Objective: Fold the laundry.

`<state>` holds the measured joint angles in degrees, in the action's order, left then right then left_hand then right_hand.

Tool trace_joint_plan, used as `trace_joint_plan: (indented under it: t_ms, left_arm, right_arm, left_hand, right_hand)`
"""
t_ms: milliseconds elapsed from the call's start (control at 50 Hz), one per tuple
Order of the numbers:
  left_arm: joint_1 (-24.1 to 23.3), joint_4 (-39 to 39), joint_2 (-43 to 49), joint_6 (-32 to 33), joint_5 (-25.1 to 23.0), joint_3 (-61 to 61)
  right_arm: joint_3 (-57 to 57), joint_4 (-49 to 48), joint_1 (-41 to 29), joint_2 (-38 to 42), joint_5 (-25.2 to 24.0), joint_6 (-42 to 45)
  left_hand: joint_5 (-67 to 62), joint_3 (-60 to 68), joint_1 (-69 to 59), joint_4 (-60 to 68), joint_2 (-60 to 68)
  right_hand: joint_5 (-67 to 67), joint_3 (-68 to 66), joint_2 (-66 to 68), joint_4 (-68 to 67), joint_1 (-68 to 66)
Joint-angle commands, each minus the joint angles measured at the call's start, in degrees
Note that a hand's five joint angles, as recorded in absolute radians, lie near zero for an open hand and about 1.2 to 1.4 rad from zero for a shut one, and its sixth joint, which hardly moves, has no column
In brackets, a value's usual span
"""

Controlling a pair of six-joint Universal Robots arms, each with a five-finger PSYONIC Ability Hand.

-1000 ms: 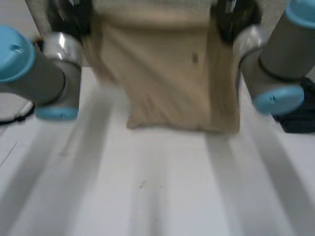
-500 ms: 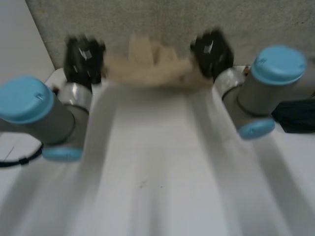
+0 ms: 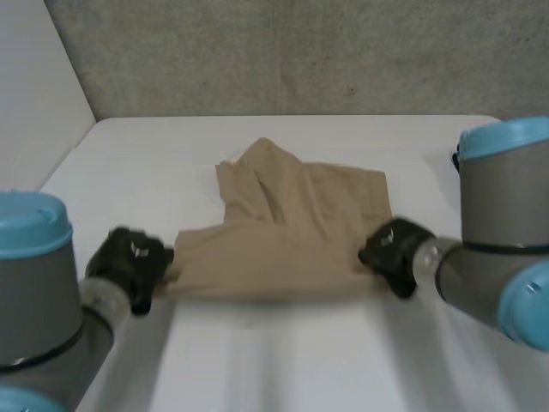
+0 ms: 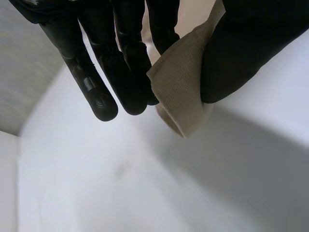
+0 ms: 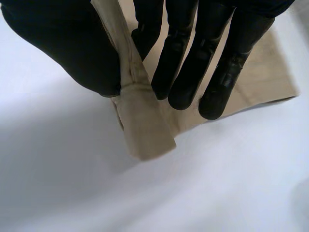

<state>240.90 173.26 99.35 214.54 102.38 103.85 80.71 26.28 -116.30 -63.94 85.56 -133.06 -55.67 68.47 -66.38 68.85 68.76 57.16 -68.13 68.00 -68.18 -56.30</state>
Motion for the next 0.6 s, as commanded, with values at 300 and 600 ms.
trace_joint_plan:
  t_ms: [300, 600]
  left_arm:
    - [-0.87, 1.46, -3.73, 0.36, -4.37, -6.02]
    - [7.04, 12.8, 22.62, -4.47, -31.27, -27.46]
  right_arm:
    - [20.1, -6.42, 2.74, -8.57, -0.48, 9.75]
    - [24.05, -11.51, 2.74, -8.83, -0.57, 7.81]
  left_hand:
    - [55.13, -57.93, 55.83, -58.3, -58.22]
    - [38.47, -41.27, 39.18, -41.65, -41.56]
  right_hand:
    - [12.84, -11.87, 12.0, -11.82, -23.7]
    - [12.84, -11.87, 12.0, -11.82, -23.7]
